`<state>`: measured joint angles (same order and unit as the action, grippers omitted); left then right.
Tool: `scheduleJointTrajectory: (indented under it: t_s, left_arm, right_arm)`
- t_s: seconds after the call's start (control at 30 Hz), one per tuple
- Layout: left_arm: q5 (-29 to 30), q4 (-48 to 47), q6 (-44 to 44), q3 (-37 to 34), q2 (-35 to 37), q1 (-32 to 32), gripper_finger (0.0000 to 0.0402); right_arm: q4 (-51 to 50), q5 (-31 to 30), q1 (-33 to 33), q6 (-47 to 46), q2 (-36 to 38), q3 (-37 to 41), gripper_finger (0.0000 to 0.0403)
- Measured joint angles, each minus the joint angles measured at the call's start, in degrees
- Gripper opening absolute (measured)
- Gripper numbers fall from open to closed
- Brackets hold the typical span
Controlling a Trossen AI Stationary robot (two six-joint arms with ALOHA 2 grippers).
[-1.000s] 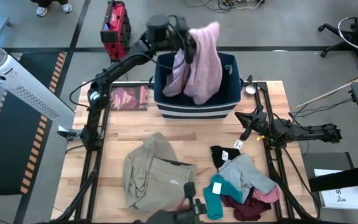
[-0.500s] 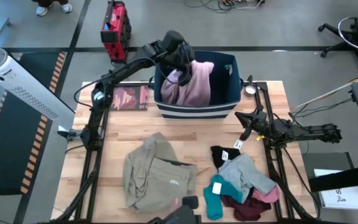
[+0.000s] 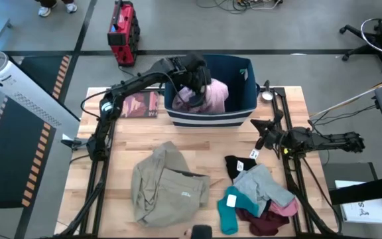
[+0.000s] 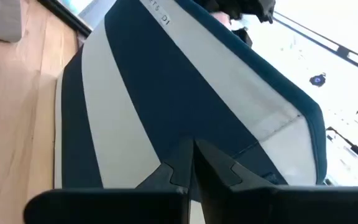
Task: Sort clothes
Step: Put the pink dress into the blue bin
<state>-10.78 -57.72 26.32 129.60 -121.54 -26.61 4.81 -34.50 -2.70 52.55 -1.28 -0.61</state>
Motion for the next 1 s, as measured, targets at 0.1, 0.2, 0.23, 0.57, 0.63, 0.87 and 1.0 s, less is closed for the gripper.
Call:
scheduleJointTrajectory:
  t_s: [0.1,0.2,0.23,0.57,0.63,0.87,1.0]
  left_arm:
    - [1.9,-4.6,0.5,0.0,0.5,1.1,0.0286]
    - [3.7,-8.3,1.1,0.0,0.7,1.9,0.0291]
    - [4.1,-8.9,1.1,0.0,0.7,2.2,0.0289]
    - [4.3,-9.8,0.6,0.0,4.4,3.7,0.0249]
    - [4.4,-9.8,0.3,0.0,5.6,3.8,0.0245]
    - [4.9,-13.3,-0.5,0.0,9.6,4.0,0.0249]
    - [4.9,-17.6,-2.0,0.0,10.3,4.6,0.0261]
  right_arm:
    - [0.2,0.0,0.0,0.6,0.0,0.0,0.0]
    - [0.1,0.0,0.0,0.3,0.0,0.0,0.0]
    - [0.1,0.0,0.0,0.0,0.0,0.0,0.0]
    - [0.1,5.0,0.0,-25.1,0.0,0.0,0.0]
    - [0.2,4.9,0.0,-33.0,0.0,0.0,0.0]
    - [0.2,5.0,0.0,-40.6,0.0,0.0,0.0]
    - [1.9,5.1,0.0,-42.5,0.0,0.0,0.0]
